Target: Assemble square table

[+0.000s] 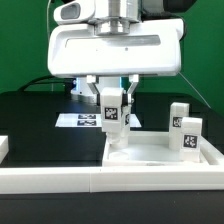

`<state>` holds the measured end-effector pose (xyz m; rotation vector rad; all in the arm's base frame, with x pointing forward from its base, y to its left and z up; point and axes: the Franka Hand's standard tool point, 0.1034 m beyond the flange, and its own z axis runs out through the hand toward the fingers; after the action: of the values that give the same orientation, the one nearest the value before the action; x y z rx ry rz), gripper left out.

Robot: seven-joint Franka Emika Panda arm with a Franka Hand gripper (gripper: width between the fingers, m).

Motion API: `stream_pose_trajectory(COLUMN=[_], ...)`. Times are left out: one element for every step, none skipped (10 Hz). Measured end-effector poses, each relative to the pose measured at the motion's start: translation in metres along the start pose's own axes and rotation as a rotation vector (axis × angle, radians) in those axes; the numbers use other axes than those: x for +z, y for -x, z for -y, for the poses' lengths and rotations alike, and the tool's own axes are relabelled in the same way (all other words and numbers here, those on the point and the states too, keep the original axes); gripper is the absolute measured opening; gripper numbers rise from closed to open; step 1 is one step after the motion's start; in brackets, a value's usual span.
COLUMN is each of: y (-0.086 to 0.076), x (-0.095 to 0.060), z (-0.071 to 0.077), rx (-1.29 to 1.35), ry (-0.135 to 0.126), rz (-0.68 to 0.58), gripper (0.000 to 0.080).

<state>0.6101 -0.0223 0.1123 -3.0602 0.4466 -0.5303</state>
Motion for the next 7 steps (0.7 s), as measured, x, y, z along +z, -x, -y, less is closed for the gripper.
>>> stream_pose_trajectory(y=[-0.003,-0.003,-0.003,-0.001,-0.002,-0.002,0.000], x=[-0.002,-0.004,-0.004,-0.002,-0.002,-0.001,0.002], z=[0.002,0.008,0.014,0.019,0.022,0.022,0.019], rx=[-0.001,-0.010,-0.019,-0.025,-0.025,-0.026,-0.028], ry=[0.006,0.011,0.016,0.014,0.009,0.009,0.016], rz=[-0.052,-0.124,-0.190,-0.206,-0.194,-0.194,-0.191], gripper=[0.0290,0.0290,0.0290,0.0290,0.0290,0.0290,0.0290])
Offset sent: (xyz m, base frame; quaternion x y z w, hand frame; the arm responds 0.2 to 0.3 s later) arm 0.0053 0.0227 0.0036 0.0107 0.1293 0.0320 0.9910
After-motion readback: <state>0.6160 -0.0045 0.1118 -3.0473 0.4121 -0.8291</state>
